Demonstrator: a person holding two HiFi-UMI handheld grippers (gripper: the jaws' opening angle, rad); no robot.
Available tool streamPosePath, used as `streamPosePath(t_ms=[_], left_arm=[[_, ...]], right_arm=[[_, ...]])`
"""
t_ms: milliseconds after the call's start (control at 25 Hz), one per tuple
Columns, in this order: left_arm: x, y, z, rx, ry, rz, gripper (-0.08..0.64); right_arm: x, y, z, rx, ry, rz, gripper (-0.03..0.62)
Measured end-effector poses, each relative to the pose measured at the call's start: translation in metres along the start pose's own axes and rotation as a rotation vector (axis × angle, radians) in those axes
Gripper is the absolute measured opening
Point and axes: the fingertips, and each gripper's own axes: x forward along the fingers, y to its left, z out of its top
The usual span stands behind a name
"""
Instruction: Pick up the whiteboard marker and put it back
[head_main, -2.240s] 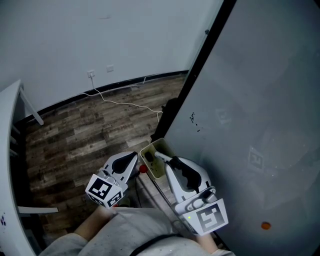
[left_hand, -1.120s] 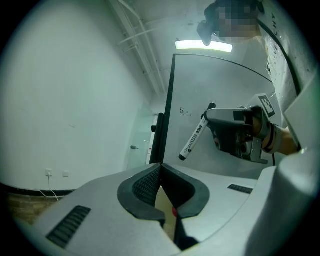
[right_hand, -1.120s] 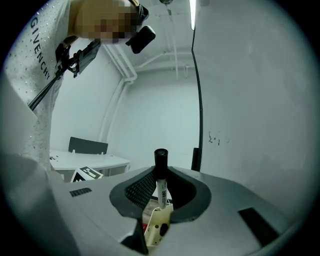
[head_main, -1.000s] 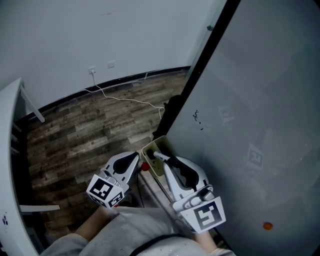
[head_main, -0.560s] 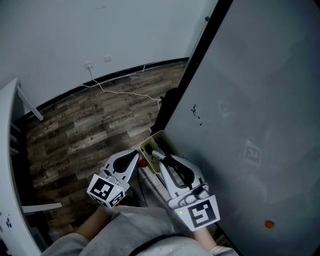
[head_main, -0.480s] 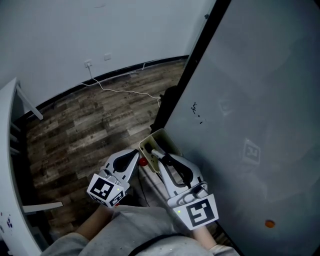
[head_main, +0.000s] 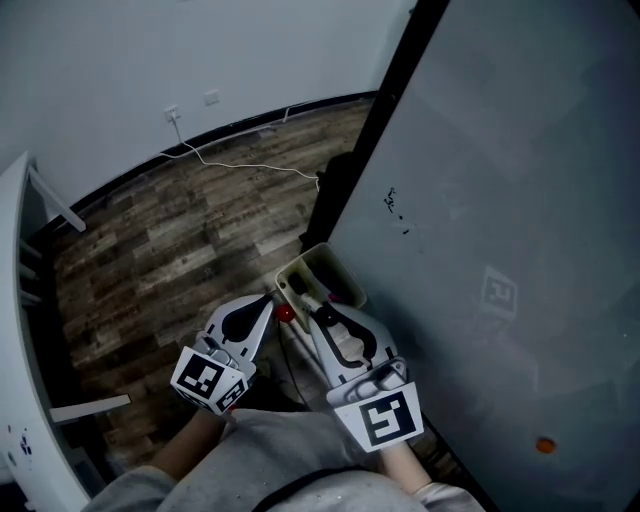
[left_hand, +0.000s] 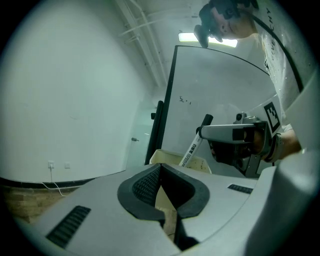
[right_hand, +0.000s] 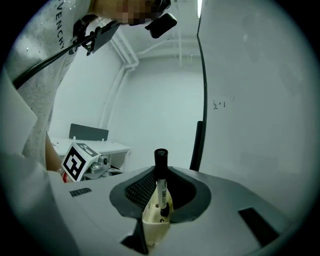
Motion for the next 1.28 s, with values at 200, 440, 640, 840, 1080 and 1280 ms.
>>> streamPosePath(t_ms=[200,440,640,840,1080,1280], left_arm=[[-0.003,0.000,-0.009,-0.013,0.015,0.011,0.015],[-0.006,0.001,-0.016,-0.022,0.025,0.023,0.015],[-0.008,0.001,-0.021,-0.030,0.031,0.031,0.015],[-0.010,-0.002,-0.023,-0.040,0.033,0.033,0.015],[-0.009,-0.003,-0.025,-0.051,0.029,0.033,0.015],[-0.013,-0.003,-0.028,-0.055,0.034,0.040,0.015]], right_arm=[[0.001,0.001,-0.011,0.007,0.014,-0.004,0.078],[-0.001,0.003,-0.031,-0.028,0.090,0.015,0.078],[-0.003,0.008,-0.046,-0.063,0.166,0.031,0.078],[-0.004,0.009,-0.051,-0.056,0.174,0.029,0.078],[-0.004,0.015,-0.063,-0.081,0.220,0.039,0.078],[-0.002,0.019,-0.066,-0.090,0.207,0.033,0.078]])
